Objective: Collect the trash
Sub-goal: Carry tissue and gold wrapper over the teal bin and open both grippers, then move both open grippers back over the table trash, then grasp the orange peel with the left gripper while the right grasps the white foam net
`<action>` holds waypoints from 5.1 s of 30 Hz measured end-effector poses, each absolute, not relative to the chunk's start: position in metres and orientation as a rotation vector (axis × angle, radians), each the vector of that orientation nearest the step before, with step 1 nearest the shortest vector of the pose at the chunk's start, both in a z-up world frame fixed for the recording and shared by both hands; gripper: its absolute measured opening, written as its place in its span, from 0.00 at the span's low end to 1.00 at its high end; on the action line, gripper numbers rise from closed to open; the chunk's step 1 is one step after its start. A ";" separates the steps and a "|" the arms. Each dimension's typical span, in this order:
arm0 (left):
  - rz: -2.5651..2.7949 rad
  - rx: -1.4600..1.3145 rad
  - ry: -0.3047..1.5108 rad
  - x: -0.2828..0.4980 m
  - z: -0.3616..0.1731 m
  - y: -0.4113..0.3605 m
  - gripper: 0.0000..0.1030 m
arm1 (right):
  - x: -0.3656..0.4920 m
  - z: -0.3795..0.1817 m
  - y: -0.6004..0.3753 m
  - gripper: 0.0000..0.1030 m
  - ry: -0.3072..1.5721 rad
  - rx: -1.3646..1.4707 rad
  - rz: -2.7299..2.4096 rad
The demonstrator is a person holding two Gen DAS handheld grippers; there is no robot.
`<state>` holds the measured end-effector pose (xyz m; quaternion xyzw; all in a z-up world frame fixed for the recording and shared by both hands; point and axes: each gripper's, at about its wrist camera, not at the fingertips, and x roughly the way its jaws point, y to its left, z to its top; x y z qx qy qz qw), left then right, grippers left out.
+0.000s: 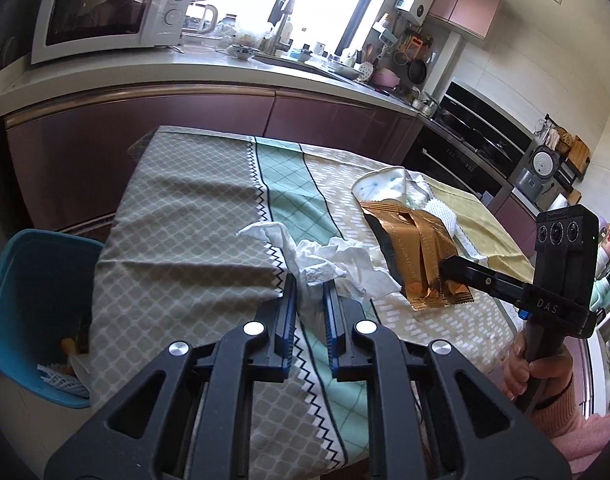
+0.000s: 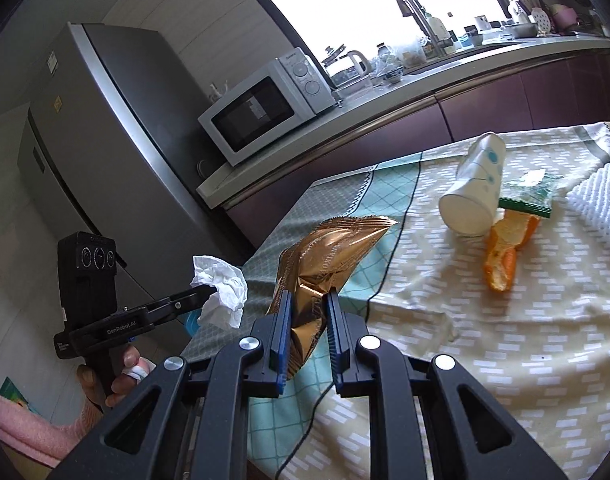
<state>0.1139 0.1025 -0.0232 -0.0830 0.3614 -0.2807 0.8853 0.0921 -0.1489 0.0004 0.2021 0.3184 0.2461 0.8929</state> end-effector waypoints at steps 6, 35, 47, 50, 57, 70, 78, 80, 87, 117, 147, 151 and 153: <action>-0.518 -0.196 0.720 0.100 -0.014 0.143 0.13 | 0.105 0.006 -0.113 0.15 0.674 0.380 0.583; -0.178 -0.304 0.681 0.104 -0.022 0.305 0.13 | 0.172 0.014 0.057 0.15 0.775 0.146 0.857; -0.109 -0.317 0.769 0.139 -0.064 0.325 0.13 | 0.208 -0.012 0.115 0.15 0.887 0.042 0.857; -0.096 -0.314 0.795 0.146 -0.076 0.327 0.13 | 0.215 -0.018 0.127 0.15 0.909 0.013 0.848; -0.069 -0.327 0.846 0.167 -0.102 0.325 0.14 | 0.230 -0.039 0.145 0.17 0.977 -0.031 0.831; -0.065 -0.330 0.926 0.199 -0.137 0.313 0.18 | 0.250 -0.055 0.150 0.30 1.018 0.000 0.778; -0.059 -0.324 0.945 0.208 -0.147 0.305 0.24 | 0.235 -0.051 0.133 0.32 0.995 0.033 0.789; -0.060 -0.325 0.944 0.206 -0.147 0.306 0.24 | 0.231 -0.049 0.128 0.33 0.990 0.042 0.795; -0.087 -0.314 0.897 0.192 -0.130 0.300 0.26 | 0.210 -0.034 0.106 0.36 0.942 0.076 0.821; -0.614 -0.043 0.754 0.163 -0.047 0.030 0.38 | 0.104 -0.018 -0.196 0.44 0.717 0.401 0.336; -0.760 0.076 0.929 0.205 -0.084 -0.167 0.40 | 0.132 -0.047 -0.398 0.52 0.665 0.669 -0.046; -0.752 0.069 0.953 0.214 -0.088 -0.173 0.40 | 0.143 -0.051 -0.398 0.52 0.685 0.677 -0.041; -0.752 0.061 0.964 0.218 -0.090 -0.176 0.40 | 0.149 -0.053 -0.395 0.53 0.693 0.676 -0.043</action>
